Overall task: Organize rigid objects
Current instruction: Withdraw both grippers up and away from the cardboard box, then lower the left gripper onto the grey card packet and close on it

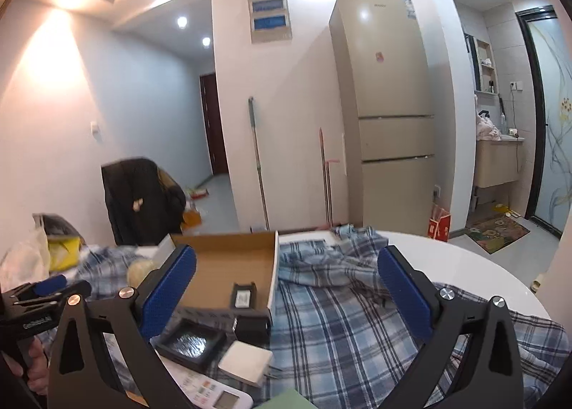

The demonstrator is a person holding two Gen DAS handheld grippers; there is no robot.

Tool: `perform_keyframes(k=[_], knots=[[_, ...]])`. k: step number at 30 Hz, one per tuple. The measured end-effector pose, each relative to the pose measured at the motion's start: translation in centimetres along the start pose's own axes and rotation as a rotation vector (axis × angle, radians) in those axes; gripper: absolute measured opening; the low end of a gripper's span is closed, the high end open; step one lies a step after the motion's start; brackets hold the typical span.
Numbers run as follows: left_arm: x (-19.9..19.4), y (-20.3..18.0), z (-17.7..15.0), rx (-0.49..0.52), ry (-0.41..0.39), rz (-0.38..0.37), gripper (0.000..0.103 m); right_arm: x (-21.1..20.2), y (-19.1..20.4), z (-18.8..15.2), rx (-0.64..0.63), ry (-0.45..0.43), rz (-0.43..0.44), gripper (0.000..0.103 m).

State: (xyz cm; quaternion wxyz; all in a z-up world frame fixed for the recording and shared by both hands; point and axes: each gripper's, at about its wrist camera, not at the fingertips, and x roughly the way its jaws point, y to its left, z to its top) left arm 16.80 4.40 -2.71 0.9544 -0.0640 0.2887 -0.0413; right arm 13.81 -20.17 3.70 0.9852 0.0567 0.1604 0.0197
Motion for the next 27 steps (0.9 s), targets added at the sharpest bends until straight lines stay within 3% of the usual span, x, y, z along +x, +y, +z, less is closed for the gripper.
perform_keyframes(k=[2, 6, 15, 17, 19, 27], knots=[[1.2, -0.1, -0.6, 0.009, 0.062, -0.013, 0.057, 0.3, -0.1, -0.2, 0.001, 0.024, 0.009, 0.101], [3.2, -1.2, -1.5, 0.061, 0.178, -0.019, 0.045, 0.8, -0.2, -0.7, -0.017, 0.049, 0.001, 0.101], [5.5, -1.0, -3.1, 0.064, 0.325, -0.036, 0.047, 1.7, -0.6, -1.3, -0.002, 0.111, 0.012, 0.101], [6.1, -1.2, -3.4, 0.074, 0.366, -0.03, 0.057, 2.0, -0.6, -1.4, -0.005, 0.125, 0.007, 0.101], [6.3, -1.6, -3.6, 0.091, 0.378, -0.026, 0.064, 2.1, -0.6, -1.5, -0.005, 0.134, 0.005, 0.101], [7.2, -1.8, -4.3, 0.111, 0.424, -0.005, 0.063, 2.3, -0.4, -1.8, -0.021, 0.137, -0.004, 0.101]])
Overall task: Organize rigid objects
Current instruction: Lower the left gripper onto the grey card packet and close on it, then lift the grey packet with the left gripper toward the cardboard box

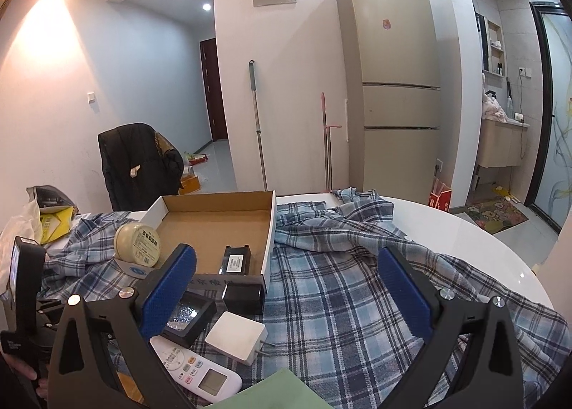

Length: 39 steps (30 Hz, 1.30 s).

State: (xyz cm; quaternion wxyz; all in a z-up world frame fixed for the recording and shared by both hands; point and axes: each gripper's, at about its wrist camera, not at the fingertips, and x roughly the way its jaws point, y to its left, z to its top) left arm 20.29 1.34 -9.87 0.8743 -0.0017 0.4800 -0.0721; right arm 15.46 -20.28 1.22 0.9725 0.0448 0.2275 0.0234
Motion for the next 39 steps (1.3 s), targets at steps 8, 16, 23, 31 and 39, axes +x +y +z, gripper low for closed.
perform_keyframes(k=[8, 16, 23, 31, 39], knots=[[-0.1, -0.4, -0.2, 0.021, 0.003, 0.007, 0.05, 0.3, -0.1, -0.1, 0.004, 0.017, -0.004, 0.101], [-1.0, 0.2, -0.3, -0.007, -0.047, 0.019, 0.049, 0.5, -0.2, -0.1, 0.007, 0.027, -0.007, 0.101], [-1.7, 1.4, -0.1, -0.065, -0.086, 0.031, 0.05, 0.6, -0.6, -0.2, 0.025, 0.043, -0.006, 0.101], [-0.2, 0.2, -0.2, -0.002, -0.016, 0.032, 0.05, 1.1, -0.7, -0.3, 0.031, 0.082, -0.012, 0.101], [0.5, -0.2, -0.2, 0.027, 0.02, 0.058, 0.072, 2.2, -1.2, -0.7, 0.051, 0.151, -0.028, 0.101]])
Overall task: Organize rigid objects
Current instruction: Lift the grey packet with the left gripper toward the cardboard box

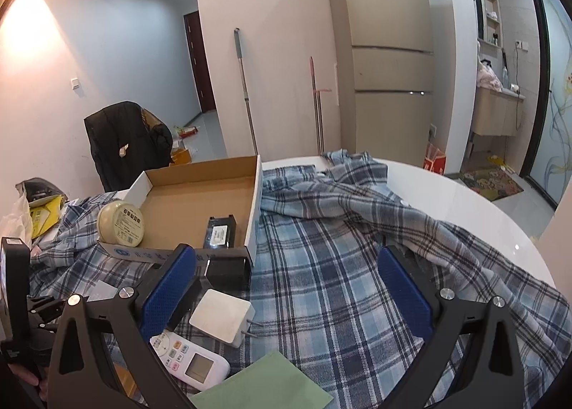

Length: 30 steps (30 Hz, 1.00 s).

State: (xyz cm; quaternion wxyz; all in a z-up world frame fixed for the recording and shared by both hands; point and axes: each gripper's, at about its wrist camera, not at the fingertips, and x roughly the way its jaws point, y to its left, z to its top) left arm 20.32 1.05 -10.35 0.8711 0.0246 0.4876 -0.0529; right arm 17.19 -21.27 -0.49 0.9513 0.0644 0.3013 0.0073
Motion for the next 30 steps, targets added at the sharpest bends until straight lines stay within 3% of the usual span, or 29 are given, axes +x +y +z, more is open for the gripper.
perform_keyframes(k=[7, 9, 17, 20, 24, 30], knots=[[-0.7, 0.4, 0.3, -0.024, -0.055, -0.006, 0.073, -0.1, 0.0, 0.0, -0.003, -0.002, 0.005, 0.101], [-0.7, 0.5, 0.3, -0.027, -0.055, -0.02, 0.048, -0.1, 0.1, 0.0, -0.009, -0.001, 0.006, 0.101], [-0.6, 0.6, 0.3, -0.037, -0.051, -0.002, 0.049, -0.1, 0.2, 0.0, -0.012, -0.003, 0.001, 0.101], [-1.1, 1.9, 0.2, -0.107, -0.076, 0.071, 0.049, -0.1, 0.2, -0.1, -0.012, -0.001, 0.0, 0.101], [-2.4, 4.0, 0.3, -0.195, -0.137, 0.066, 0.049, 0.2, 0.3, -0.2, -0.019, 0.011, -0.001, 0.101], [-2.7, 2.5, 0.3, -0.117, -0.147, 0.037, 0.049, 0.2, 0.3, -0.2, -0.021, 0.012, 0.0, 0.101]])
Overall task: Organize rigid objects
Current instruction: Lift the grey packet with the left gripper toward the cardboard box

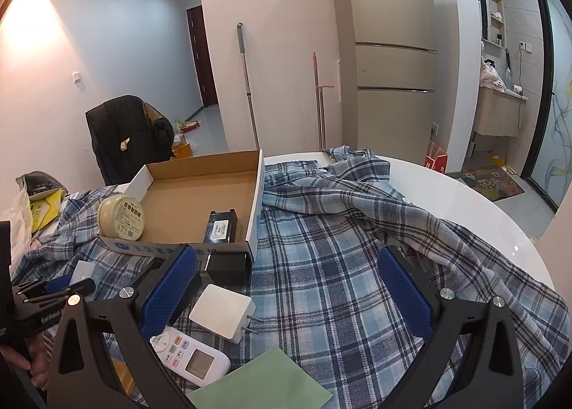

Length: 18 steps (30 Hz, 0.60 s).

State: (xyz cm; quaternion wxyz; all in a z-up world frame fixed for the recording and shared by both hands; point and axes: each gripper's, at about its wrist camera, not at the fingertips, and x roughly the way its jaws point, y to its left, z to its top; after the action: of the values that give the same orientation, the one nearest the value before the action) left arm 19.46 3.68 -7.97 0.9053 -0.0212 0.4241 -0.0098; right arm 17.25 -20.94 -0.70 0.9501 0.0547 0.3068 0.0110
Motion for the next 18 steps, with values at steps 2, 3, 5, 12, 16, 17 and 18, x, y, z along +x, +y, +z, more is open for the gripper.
perform_keyframes(k=[2, 3, 5, 12, 16, 17, 18], knots=[[-0.6, -0.5, 0.0, 0.016, -0.032, 0.012, 0.049, -0.1, 0.0, 0.0, 0.001, 0.001, 0.0, 0.101], [-1.0, -0.6, 0.0, 0.016, -0.057, 0.005, 0.049, -0.1, -0.1, 0.0, 0.005, 0.002, 0.002, 0.101], [-2.0, -0.6, 0.1, 0.018, -0.111, -0.004, 0.049, -0.3, -0.3, 0.1, 0.014, -0.005, 0.008, 0.101], [-5.0, -0.3, 0.4, 0.003, -0.277, 0.001, 0.049, -0.8, 0.7, 0.8, -0.018, -0.021, -0.045, 0.088], [-6.0, 0.1, 0.6, -0.022, -0.334, -0.012, 0.049, -1.0, 1.8, 1.7, 0.003, 0.021, 0.041, 0.085], [-6.1, 0.2, 0.6, -0.025, -0.342, -0.008, 0.049, -0.8, 2.2, 1.8, -0.005, 0.025, 0.036, 0.082], [-6.2, 0.2, 0.6, -0.029, -0.347, -0.004, 0.049, -0.6, 2.6, 1.9, -0.016, 0.032, 0.031, 0.079]])
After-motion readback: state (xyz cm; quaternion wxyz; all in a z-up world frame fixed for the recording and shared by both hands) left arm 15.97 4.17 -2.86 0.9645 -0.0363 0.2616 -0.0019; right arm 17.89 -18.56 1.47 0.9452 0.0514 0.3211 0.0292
